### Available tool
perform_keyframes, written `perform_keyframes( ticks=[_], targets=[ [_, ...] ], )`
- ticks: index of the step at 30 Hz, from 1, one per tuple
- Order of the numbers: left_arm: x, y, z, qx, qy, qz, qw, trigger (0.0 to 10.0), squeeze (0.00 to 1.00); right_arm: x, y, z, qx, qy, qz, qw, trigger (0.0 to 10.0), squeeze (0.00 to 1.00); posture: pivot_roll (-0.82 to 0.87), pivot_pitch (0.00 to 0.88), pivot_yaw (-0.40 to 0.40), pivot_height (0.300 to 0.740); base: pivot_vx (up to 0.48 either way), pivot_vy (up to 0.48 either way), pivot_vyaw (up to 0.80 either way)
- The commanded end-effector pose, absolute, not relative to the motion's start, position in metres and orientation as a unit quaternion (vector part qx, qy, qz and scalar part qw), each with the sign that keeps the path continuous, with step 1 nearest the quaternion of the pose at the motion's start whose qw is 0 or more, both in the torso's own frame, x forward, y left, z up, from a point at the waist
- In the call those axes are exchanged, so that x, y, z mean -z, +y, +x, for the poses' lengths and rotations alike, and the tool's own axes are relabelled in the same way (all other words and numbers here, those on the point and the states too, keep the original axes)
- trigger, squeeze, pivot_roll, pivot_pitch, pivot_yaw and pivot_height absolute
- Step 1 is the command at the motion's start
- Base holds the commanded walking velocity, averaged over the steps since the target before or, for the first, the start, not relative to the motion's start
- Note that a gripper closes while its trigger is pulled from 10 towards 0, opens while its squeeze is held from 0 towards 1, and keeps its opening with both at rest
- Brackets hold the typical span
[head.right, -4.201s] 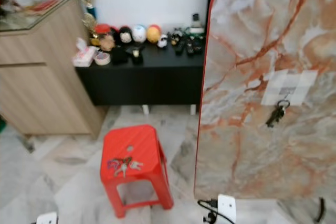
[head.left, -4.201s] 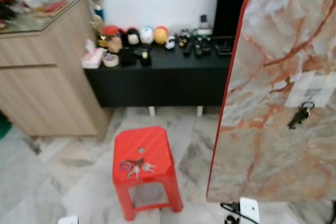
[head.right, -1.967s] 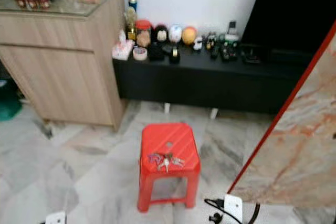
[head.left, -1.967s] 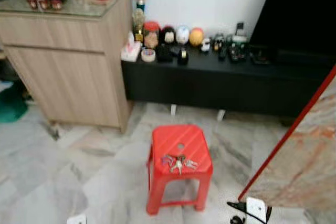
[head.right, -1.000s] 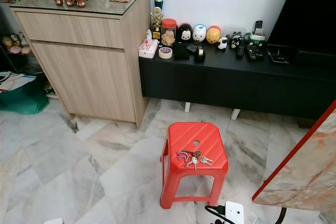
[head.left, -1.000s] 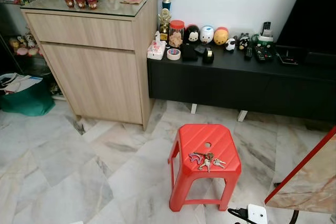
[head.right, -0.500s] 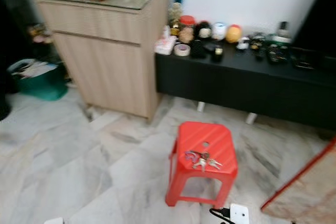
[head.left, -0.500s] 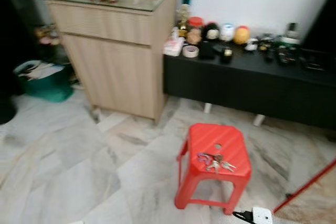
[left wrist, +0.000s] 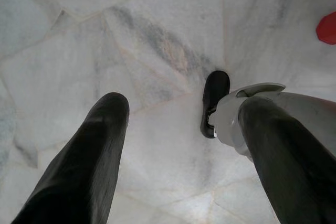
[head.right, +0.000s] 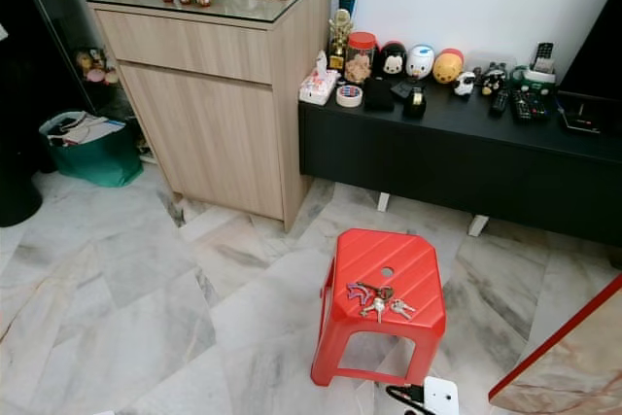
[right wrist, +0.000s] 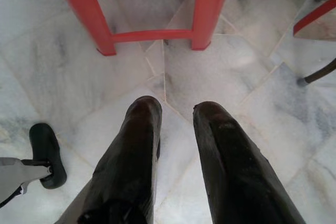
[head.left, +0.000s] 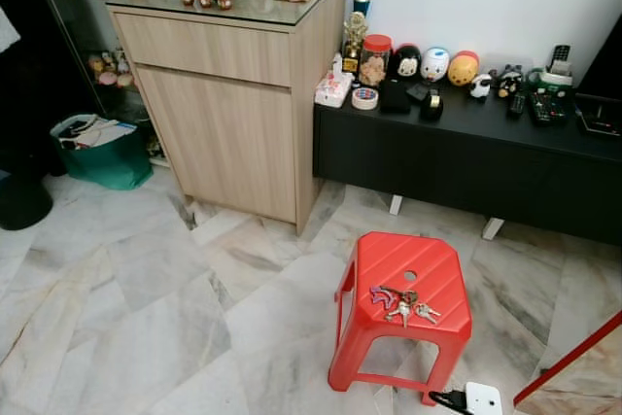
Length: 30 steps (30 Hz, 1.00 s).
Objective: Hang keys on a hook
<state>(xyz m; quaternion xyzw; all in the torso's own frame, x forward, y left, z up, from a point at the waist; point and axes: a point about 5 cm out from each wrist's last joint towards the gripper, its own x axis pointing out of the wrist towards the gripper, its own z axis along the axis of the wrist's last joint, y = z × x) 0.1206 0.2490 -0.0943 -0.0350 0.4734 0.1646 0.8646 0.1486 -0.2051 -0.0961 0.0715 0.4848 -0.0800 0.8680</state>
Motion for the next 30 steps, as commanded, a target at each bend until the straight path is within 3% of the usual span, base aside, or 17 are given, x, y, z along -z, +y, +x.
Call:
perform_keyframes(
  ticks=[1,12,13,14,23,30],
  targets=[
    [0.0947,0.2493,0.1193,-0.169,0.473,-0.04,0.863,10.0,0.0,0.0955,-0.2065,0.1485,0.082,0.477,0.078,0.871,10.0,1.0,0.07,0.0,-0.038,0.74,0.0,0.0,0.0],
    [0.0946,0.2479,0.1207,-0.168,0.47,-0.045,0.865,10.0,0.0,0.0974,-0.2053,0.1436,0.051,0.49,0.051,0.869,10.0,1.0,0.07,0.0,-0.045,0.74,0.0,0.0,0.0],
    [0.0946,0.2477,0.1208,-0.168,0.47,-0.046,0.865,10.0,0.0,0.0975,-0.2051,0.1435,0.049,0.49,0.049,0.869,10.0,0.06,0.07,0.0,-0.046,0.74,0.0,0.0,0.0],
    [0.0946,0.2476,0.1208,-0.168,0.47,-0.046,0.865,10.0,0.0,0.0975,-0.205,0.1434,0.047,0.491,0.047,0.869,10.0,0.0,0.07,0.0,-0.046,0.74,0.0,0.0,0.0],
    [0.0945,0.2465,0.1222,-0.169,0.467,-0.052,0.866,10.0,0.0,0.0966,-0.2052,0.1453,0.045,0.486,0.051,0.871,10.0,0.0,0.07,0.0,-0.052,0.74,0.0,0.0,0.0],
    [0.0947,0.2451,0.1228,-0.167,0.467,-0.055,0.867,10.0,0.0,0.0959,-0.2068,0.1457,0.02,0.487,0.011,0.873,10.0,0.0,0.07,0.0,-0.058,0.74,0.286,0.0,0.06]
  ],
)
